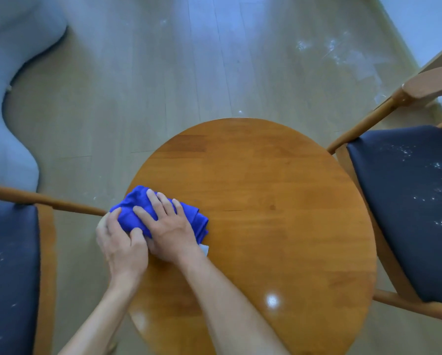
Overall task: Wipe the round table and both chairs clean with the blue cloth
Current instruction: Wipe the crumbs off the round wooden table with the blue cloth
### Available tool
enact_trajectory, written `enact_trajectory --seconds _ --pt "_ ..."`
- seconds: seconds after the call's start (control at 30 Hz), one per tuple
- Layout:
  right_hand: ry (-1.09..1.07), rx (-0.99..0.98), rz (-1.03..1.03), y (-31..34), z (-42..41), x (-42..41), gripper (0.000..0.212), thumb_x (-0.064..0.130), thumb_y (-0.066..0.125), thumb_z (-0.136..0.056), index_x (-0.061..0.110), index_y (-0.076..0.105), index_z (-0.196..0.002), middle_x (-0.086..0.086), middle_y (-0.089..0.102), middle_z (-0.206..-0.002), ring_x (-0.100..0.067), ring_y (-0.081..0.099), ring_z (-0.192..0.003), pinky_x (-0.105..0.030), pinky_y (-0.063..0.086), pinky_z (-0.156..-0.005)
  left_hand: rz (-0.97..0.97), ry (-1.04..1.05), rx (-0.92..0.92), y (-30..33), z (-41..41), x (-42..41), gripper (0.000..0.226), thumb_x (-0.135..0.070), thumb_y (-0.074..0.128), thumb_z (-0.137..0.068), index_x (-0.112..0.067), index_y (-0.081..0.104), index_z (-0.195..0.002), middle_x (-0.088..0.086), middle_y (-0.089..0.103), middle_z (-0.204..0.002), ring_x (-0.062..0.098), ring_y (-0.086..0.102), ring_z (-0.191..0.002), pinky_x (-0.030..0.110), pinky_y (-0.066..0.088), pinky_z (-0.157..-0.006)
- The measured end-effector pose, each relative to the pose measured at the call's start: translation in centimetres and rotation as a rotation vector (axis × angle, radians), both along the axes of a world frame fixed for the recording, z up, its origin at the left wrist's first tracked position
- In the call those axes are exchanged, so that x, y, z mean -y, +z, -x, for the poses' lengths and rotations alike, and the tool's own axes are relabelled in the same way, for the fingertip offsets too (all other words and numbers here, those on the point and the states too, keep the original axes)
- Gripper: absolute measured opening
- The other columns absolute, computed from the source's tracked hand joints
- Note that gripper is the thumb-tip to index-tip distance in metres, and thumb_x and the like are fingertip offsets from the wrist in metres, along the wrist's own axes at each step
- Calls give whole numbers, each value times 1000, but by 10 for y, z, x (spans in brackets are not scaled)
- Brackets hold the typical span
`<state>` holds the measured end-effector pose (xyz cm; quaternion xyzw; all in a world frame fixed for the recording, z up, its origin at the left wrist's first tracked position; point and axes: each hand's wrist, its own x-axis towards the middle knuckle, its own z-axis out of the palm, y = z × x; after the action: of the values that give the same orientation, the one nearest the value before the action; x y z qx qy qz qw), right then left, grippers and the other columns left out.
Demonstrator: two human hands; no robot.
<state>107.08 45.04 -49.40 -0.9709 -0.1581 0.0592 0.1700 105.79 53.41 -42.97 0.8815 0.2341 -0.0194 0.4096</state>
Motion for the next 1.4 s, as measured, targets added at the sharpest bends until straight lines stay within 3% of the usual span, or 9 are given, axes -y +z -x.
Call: enact_trajectory --seconds 0.1,0.37,0.57,0.8,1.0,1.1,1.17,1.3,1.4 --pt "142 -46 4 1 -30 55 59 32 53 -89 27 37 -146 -9 14 -160 -27 19 -145 -46 16 -115 -78 -90 1 -5 11 2 58 -17 46 -83 -5 42 -139 19 31 -149 32 24 -139 41 15 -117" --pt "-811 57 50 10 25 266 55 34 57 -93 13 43 -141 -20 28 -153 -37 32 -137 -49 31 -109 -250 -459 -222 -29 29 11 48 -20 43 -97 -23 36 -145 -2 18 -158 16 7 -147 41 14 -118" --pt "-1505 18 -29 4 72 241 56 29 52 -95 9 34 -144 -26 19 -154 -43 23 -139 -55 21 -108 -117 -482 -228 -22 32 -2 52 -17 42 -96 -28 32 -146 -11 15 -159 7 2 -147 36 14 -120" --pt "-908 20 14 9 -2 58 62 37 63 -85 11 48 -139 -26 32 -150 -41 36 -136 -56 32 -106 161 -176 -84 -6 23 -28 46 -13 47 -96 -31 44 -139 -12 51 -131 -9 43 -113 31 31 -106" --pt "-384 -68 -57 13 52 -41 70 46 56 -80 21 43 -143 -19 25 -155 -34 28 -142 -52 28 -113 11 -95 -54 -7 17 -57 49 -8 49 -93 -17 44 -140 9 41 -146 21 36 -136 34 25 -112" --pt "-285 -218 -340 21 67 -5 68 44 45 -87 20 30 -149 -10 10 -160 -24 9 -148 -45 12 -120 -155 -149 -86 -11 23 -39 53 -19 55 -92 -16 39 -143 16 31 -150 28 25 -140 42 22 -114" --pt "-371 -175 -373 28 69 50 57 31 46 -90 15 40 -145 -10 21 -157 -25 19 -146 -44 16 -118 -322 -164 -127 -16 28 -18 61 -31 58 -90 -17 35 -145 20 24 -151 35 21 -139 51 24 -111" --pt "-744 -132 23 23 99 191 53 32 38 -93 15 42 -144 -9 20 -158 -27 16 -147 -46 12 -119 -433 -230 -195 -31 27 27 82 -51 59 -84 -13 25 -148 27 2 -156 42 10 -142 54 20 -111" --pt "-692 -194 200 13 133 245 60 44 23 -95 21 28 -150 -7 9 -161 -23 4 -148 -47 6 -120 -498 -297 -134 -46 21 45 83 -49 64 -82 -6 30 -145 32 3 -155 47 11 -141 57 26 -109"
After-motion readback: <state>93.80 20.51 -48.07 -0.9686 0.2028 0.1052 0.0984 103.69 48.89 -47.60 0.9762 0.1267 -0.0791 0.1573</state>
